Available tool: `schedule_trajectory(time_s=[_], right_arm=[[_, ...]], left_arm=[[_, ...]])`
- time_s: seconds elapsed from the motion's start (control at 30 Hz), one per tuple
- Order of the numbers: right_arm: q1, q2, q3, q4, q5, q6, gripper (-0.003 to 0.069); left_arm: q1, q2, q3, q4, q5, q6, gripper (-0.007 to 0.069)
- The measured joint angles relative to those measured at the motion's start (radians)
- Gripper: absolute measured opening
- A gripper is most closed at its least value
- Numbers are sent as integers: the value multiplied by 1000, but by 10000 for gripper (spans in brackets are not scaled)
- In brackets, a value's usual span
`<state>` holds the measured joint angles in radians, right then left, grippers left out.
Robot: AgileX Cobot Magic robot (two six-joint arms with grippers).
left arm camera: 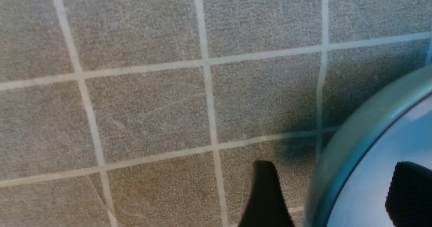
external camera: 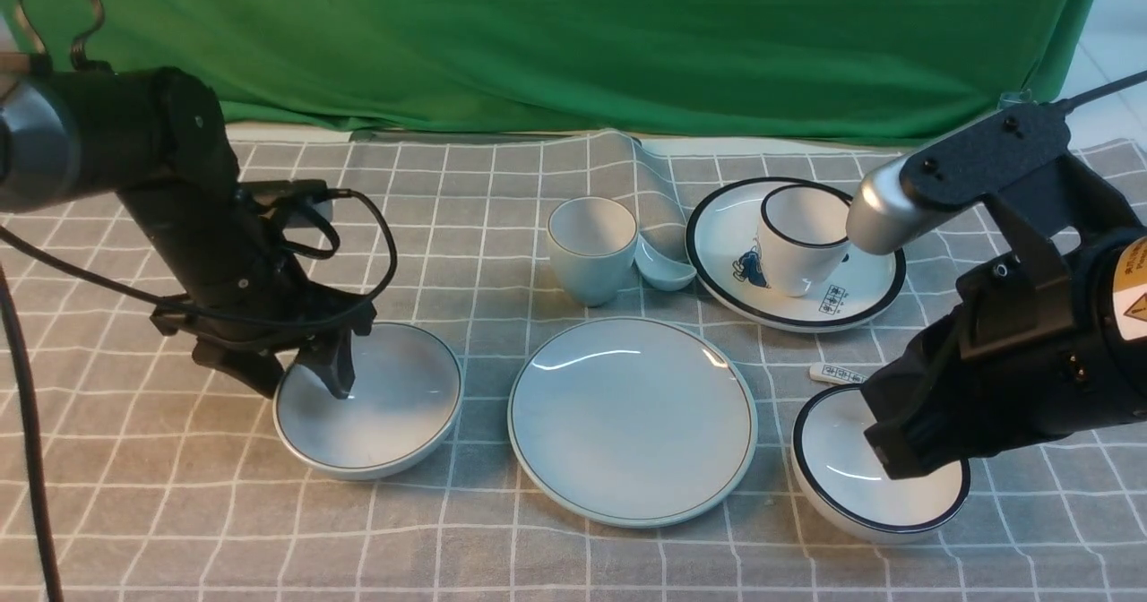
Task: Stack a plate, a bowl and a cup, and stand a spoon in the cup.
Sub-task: Use the left arm to grab a blue rice bowl
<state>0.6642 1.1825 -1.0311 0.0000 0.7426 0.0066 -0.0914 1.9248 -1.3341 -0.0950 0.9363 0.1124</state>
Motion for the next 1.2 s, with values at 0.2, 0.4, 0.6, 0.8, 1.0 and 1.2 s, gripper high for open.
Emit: schedule_trajectory(time_s=[0.2, 0.4, 0.6, 0.8, 1.0, 1.2], right_arm=[[0, 0, 0, 0, -11, 0, 35], [0, 0, 0, 0, -12, 0, 35], [0, 0, 0, 0, -12, 0, 35], [0, 0, 0, 0, -12, 0, 35], [0, 0, 0, 0, -11, -7, 35], [0, 0, 0, -117, 30, 47, 46]], left_arm=[[0, 0, 0, 2, -16, -11, 367], [0, 6, 0, -9, -16, -11, 106], [0, 7, -3, -40, -6, -8, 25], [0, -20, -6, -50, 2, -9, 22], [0, -104, -80, -112, 55, -8, 22], [-28, -136, -175, -252, 105, 8, 22]])
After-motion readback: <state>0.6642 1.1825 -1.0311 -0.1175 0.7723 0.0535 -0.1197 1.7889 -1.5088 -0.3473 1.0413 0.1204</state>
